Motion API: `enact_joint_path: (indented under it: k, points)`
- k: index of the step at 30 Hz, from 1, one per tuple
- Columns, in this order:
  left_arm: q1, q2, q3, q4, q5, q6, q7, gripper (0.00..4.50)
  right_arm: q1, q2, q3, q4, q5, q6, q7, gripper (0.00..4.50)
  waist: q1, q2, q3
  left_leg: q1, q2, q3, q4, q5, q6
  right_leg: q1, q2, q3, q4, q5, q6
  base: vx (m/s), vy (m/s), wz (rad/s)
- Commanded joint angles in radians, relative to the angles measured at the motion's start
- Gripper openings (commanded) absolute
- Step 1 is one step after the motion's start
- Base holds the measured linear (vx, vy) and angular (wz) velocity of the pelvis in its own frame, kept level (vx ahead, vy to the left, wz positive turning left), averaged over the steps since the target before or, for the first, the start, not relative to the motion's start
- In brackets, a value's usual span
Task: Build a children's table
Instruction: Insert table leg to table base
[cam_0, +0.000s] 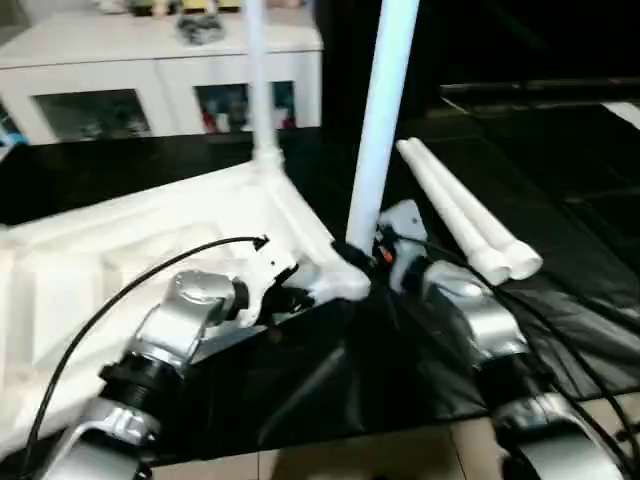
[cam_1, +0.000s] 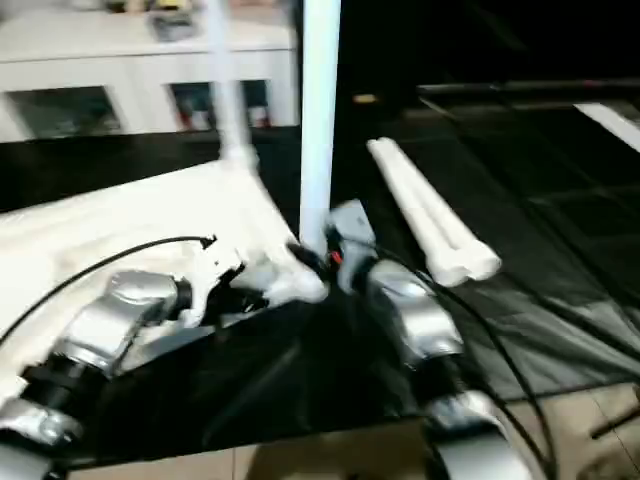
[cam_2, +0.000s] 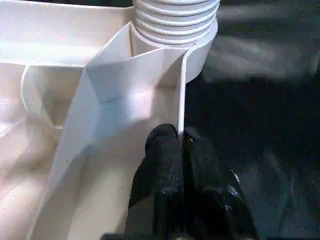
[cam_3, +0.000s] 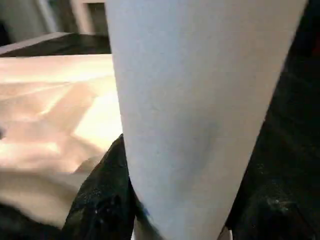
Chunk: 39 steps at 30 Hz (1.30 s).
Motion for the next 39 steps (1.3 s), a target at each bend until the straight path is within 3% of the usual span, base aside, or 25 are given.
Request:
enact_joint_path:
  k: [1, 2, 3, 4, 5, 6, 7, 8, 9, 10, 12, 15, 16, 17, 18, 20, 26, 30, 31, 34, 36, 37, 39]
  points:
    - [-0.017, -0.039, 0.029, -0.089, -0.027, 0.019, 0.046, 0.0, 0.046, 0.023, 0.01, 0.122, -0.024, 0.072, -0.041, 1.91, -0.015, 0.016, -0.035, -0.004, 0.056, -0.046, -0.092, -0.701, -0.024, 0.048, -0.068, 0.011, -0.084, -0.64, 0.001, 0.0, 0.0, 0.0]
    - [-0.015, -0.054, 0.028, -0.099, -0.02, 0.033, 0.072, 0.0, 0.04, 0.033, 0.007, 0.131, -0.024, 0.074, -0.046, 1.91, 0.002, 0.028, -0.032, -0.035, 0.095, -0.055, -0.156, -0.839, -0.045, 0.082, -0.046, 0.038, 0.025, -0.443, -0.042, 0.0, 0.0, 0.0]
    - [-0.015, -0.057, 0.026, -0.1, -0.016, 0.035, 0.081, 0.0, 0.039, 0.037, 0.009, 0.133, -0.025, 0.076, -0.048, 1.91, 0.019, 0.03, -0.036, -0.036, 0.106, -0.05, -0.178, -0.884, -0.058, 0.083, -0.039, 0.06, 0.071, -0.326, -0.071, 0.0, 0.0, 0.0]
    - [-0.014, -0.058, 0.024, -0.104, -0.014, 0.037, 0.089, 0.0, 0.038, 0.04, 0.011, 0.137, -0.029, 0.074, -0.051, 1.91, 0.009, -0.014, -0.034, 0.005, 0.082, -0.022, -0.162, -0.867, -0.051, 0.032, -0.033, 0.083, 0.041, -0.282, -0.096, 0.0, 0.0, 0.0]
    - [-0.015, -0.059, 0.023, -0.105, -0.013, 0.039, 0.094, 0.0, 0.038, 0.043, 0.013, 0.142, -0.034, 0.072, -0.053, 1.91, 0.025, -0.022, -0.031, 0.045, 0.043, -0.015, -0.117, -0.806, -0.065, -0.016, -0.049, 0.086, -0.043, -0.526, -0.073, 0.072, -0.07, 0.2]
    - [-0.019, -0.053, 0.018, -0.099, -0.005, 0.035, 0.096, 0.0, 0.041, 0.045, 0.016, 0.141, -0.037, 0.073, -0.05, 1.91, 0.03, -0.053, -0.028, 0.099, -0.032, 0.016, 0.034, -0.457, 0.002, -0.087, -0.1, 0.08, -0.15, -0.902, -0.016, 0.075, -0.073, -0.04]
    - [-0.02, -0.05, 0.014, -0.103, 0.001, 0.043, 0.103, 0.0, 0.038, 0.049, 0.016, 0.151, -0.038, 0.069, -0.051, 1.91, 0.047, -0.041, -0.034, 0.01, -0.011, -0.007, 0.014, -0.232, 0.046, 0.013, -0.145, 0.105, -0.124, -0.936, 0.001, 0.075, -0.073, -0.04]
    - [-0.02, -0.049, 0.014, -0.109, 0.003, 0.055, 0.11, 0.0, 0.035, 0.053, 0.015, 0.162, -0.036, 0.067, -0.048, 1.91, 0.051, -0.033, -0.039, -0.033, 0.007, -0.019, -0.024, -0.186, 0.04, 0.045, -0.127, 0.093, -0.088, -0.85, -0.002, 0.104, -0.017, -0.37]
    - [-0.018, -0.049, 0.015, -0.118, 0.002, 0.07, 0.118, 0.0, 0.032, 0.057, 0.013, 0.174, -0.034, 0.063, -0.047, 1.91, 0.056, -0.017, -0.054, -0.033, 0.034, -0.028, -0.057, -0.196, 0.022, 0.037, -0.09, 0.085, -0.07, -0.64, -0.029, 0.103, 0.003, -0.22]
    - [-0.018, -0.048, 0.014, -0.122, 0.002, 0.076, 0.121, 0.0, 0.031, 0.059, 0.011, 0.176, -0.036, 0.06, -0.048, 1.91, 0.056, -0.003, -0.058, -0.012, 0.045, -0.028, -0.063, -0.257, 0.013, 0.022, -0.07, 0.08, -0.055, -0.48, -0.086, 0.103, 0.003, -0.22]
    - [-0.021, -0.043, 0.01, -0.121, 0.005, 0.076, 0.124, 0.0, 0.034, 0.06, 0.006, 0.174, -0.036, 0.051, -0.044, 1.91, 0.05, -0.003, -0.056, -0.008, 0.046, -0.025, -0.067, -0.339, 0.007, 0.02, -0.066, 0.08, -0.046, -0.403, -0.147, 0.0, 0.0, 0.0]
    - [-0.026, -0.036, 0.002, -0.114, 0.009, 0.07, 0.127, 0.0, 0.04, 0.056, 0.015, 0.168, -0.053, 0.017, -0.033, 2.61, 0.051, -0.006, -0.058, -0.003, 0.043, -0.019, -0.065, -0.372, 0.011, 0.018, -0.07, 0.082, -0.05, -0.423, -0.157, 0.0, 0.0, 0.0]
    - [-0.03, -0.035, 0.002, -0.107, 0.01, 0.066, 0.128, 0.0, 0.04, 0.053, 0.018, 0.169, -0.061, 0.005, -0.033, 2.67, 0.053, -0.006, -0.061, -0.004, 0.044, -0.018, -0.065, -0.349, 0.015, 0.02, -0.07, 0.085, -0.048, -0.396, -0.168, 0.0, 0.0, 0.0]
    - [-0.033, -0.034, 0.003, -0.1, 0.012, 0.062, 0.127, 0.0, 0.042, 0.053, 0.016, 0.165, -0.051, 0.008, -0.009, 2.8, 0.057, 0.002, -0.066, -0.004, 0.044, -0.018, -0.062, -0.333, 0.015, 0.023, -0.072, 0.085, -0.045, -0.371, -0.173, 0.0, 0.0, 0.0]
    - [-0.038, -0.029, 0.002, -0.09, 0.015, 0.055, 0.127, 0.0, 0.044, 0.054, 0.009, 0.161, -0.047, -0.002, -0.011, 2.96, 0.057, -0.006, -0.067, -0.008, 0.046, -0.016, -0.062, -0.305, 0.023, 0.025, -0.07, 0.087, -0.039, -0.33, -0.183, 0.0, 0.0, 0.0]
    - [-0.041, -0.025, 0.001, -0.086, 0.016, 0.053, 0.126, 0.0, 0.044, 0.056, -0.001, 0.162, -0.041, -0.005, -0.016, 3.1, 0.057, -0.005, -0.069, -0.007, 0.045, -0.011, -0.06, -0.289, 0.032, 0.024, -0.067, 0.088, -0.036, -0.314, -0.197, 0.0, 0.0, 0.0]
    - [-0.059, 0.004, -0.016, -0.052, 0.029, 0.014, 0.099, 0.0, 0.063, 0.037, -0.013, 0.14, -0.039, -0.023, -0.008, 3.59, 0.064, 0.001, -0.086, -0.016, 0.047, 0.004, -0.046, -0.13, 0.063, 0.035, -0.065, 0.086, -0.013, -0.143, -0.236, 0.0, 0.0, 0.0]
    - [-0.072, 0.048, -0.054, -0.017, 0.034, -0.063, 0.029, 0.0, 0.122, -0.004, -0.015, 0.037, 0.01, 0.011, 0.131, 3.97, 0.066, 0.003, -0.085, -0.012, 0.048, 0.006, -0.046, -0.142, 0.078, 0.037, -0.062, 0.085, -0.012, -0.113, -0.245, 0.0, 0.0, 0.0]
    - [-0.076, 0.066, -0.067, -0.001, 0.034, -0.095, -0.004, 0.0, 0.151, -0.033, -0.009, -0.015, 0.022, 0.003, 0.186, 4.01, 0.069, 0.009, -0.089, -0.009, 0.05, 0.006, -0.044, -0.149, 0.079, 0.037, -0.064, 0.087, -0.009, -0.111, -0.242, 0.0, 0.0, 0.0]
    - [-0.078, 0.075, -0.07, 0.012, 0.031, -0.106, -0.023, 0.0, 0.166, -0.052, -0.005, -0.042, 0.025, -0.009, 0.21, 4.11, 0.073, 0.005, -0.089, -0.011, 0.05, 0.007, -0.044, -0.138, 0.081, 0.038, -0.063, 0.087, -0.008, -0.095, -0.25, 0.0, 0.0, 0.0]
    - [-0.077, 0.108, -0.096, 0.038, 0.03, -0.174, -0.102, 0.0, 0.203, -0.117, -0.002, -0.12, 0.042, -0.008, 0.284, 4.37, 0.079, 0.003, -0.091, -0.013, 0.048, 0.009, -0.04, -0.133, 0.079, 0.041, -0.065, 0.087, -0.009, -0.105, -0.247, 0.0, 0.0, 0.0]
    - [-0.077, 0.113, -0.101, 0.043, 0.029, -0.186, -0.118, 0.0, 0.208, -0.128, -0.003, -0.133, 0.046, -0.007, 0.298, 4.37, 0.082, 0.009, -0.093, -0.011, 0.051, 0.007, -0.04, -0.129, 0.08, 0.04, -0.064, 0.087, -0.008, -0.1, -0.243, 0.0, 0.0, 0.0]
    - [-0.075, 0.131, -0.119, 0.059, 0.023, -0.231, -0.173, 0.0, 0.226, -0.171, -0.005, -0.181, 0.059, -0.005, 0.353, 4.46, 0.086, 0.011, -0.096, -0.013, 0.049, 0.006, -0.035, -0.098, 0.091, 0.041, -0.063, 0.087, -0.002, -0.057, -0.248, 0.0, 0.0, 0.0]
